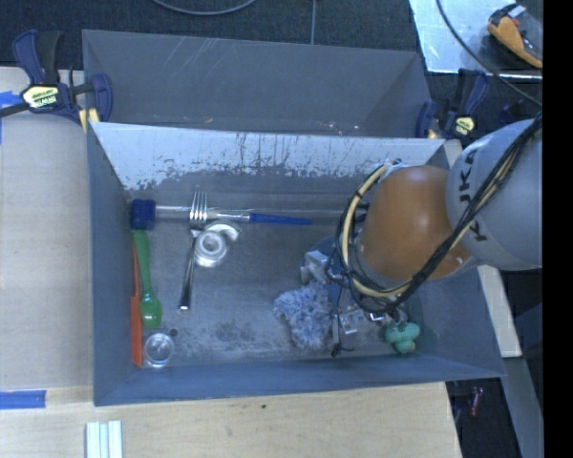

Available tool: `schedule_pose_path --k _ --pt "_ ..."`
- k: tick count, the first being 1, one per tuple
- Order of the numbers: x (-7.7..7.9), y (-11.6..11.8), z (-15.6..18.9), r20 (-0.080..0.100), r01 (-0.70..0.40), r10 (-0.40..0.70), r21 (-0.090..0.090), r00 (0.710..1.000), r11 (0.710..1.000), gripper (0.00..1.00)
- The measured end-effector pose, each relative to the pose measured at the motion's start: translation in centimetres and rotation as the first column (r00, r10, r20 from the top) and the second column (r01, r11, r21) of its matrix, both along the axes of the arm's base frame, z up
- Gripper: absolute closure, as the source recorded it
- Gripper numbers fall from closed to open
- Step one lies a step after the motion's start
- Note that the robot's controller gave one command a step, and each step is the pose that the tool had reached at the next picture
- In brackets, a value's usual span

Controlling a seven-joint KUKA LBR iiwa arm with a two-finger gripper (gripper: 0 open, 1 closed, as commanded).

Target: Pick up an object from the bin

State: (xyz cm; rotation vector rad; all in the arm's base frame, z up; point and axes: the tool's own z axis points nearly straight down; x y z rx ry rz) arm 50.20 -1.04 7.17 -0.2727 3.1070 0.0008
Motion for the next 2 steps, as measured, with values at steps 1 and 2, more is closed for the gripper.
schedule_pose_path --k 1,2 --pt "0.8 -0.6 8.8 -0.005 -0.013 0.013 -0.001 1.0 1.0 0.0" --pt "-0.7 2.2 19.3 -0.008 0.005 -0.005 0.0 1.0 1.0 0.0"
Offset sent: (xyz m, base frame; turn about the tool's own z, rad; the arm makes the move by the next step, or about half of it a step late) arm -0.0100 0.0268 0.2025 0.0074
